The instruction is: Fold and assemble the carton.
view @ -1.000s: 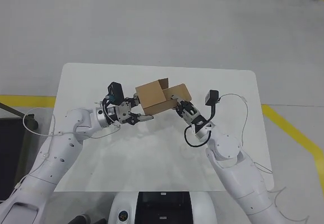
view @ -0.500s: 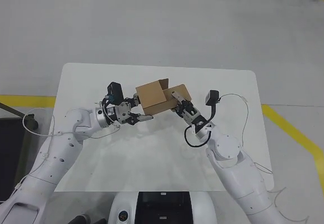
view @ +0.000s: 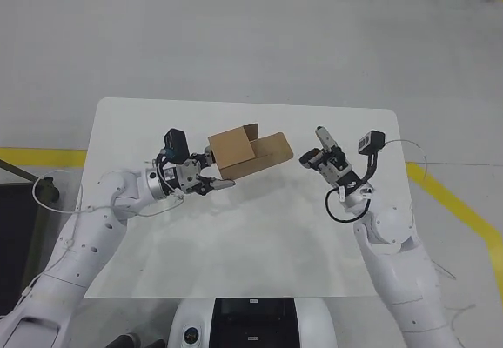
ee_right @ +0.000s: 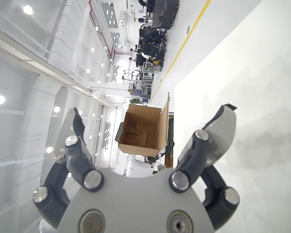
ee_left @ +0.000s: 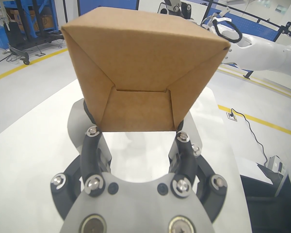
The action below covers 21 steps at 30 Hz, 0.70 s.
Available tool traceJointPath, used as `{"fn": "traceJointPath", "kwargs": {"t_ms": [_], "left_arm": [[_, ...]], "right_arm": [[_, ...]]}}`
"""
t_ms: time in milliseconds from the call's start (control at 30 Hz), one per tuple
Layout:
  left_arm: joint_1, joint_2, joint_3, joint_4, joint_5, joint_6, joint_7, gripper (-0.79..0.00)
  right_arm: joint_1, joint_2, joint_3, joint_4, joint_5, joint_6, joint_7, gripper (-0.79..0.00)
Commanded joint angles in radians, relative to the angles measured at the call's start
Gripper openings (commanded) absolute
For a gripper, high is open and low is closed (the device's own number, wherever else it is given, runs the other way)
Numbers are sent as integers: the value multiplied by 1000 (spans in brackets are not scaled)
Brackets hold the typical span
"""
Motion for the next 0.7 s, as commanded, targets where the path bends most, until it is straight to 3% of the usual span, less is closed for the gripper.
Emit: {"fn": "traceJointPath", "kwargs": {"t_ms": [0,100,333,667], "left_arm": [[3,0,0,-3,3,-4,-2,-403],[10,0,1,-11,7,-13,-8,-413],[32,1,8,-39,18,-18,-16,-413],[43,8,24,-66,-3,-18,-28,-425]], "right_arm": [[15,7,18,8,12,-26,94,-785],[54,17,41,47,20,-71,234,-785],[158,26,34,160,46,-132,412,-785],[269,30,-44,275,66,-33,607,-785]]}}
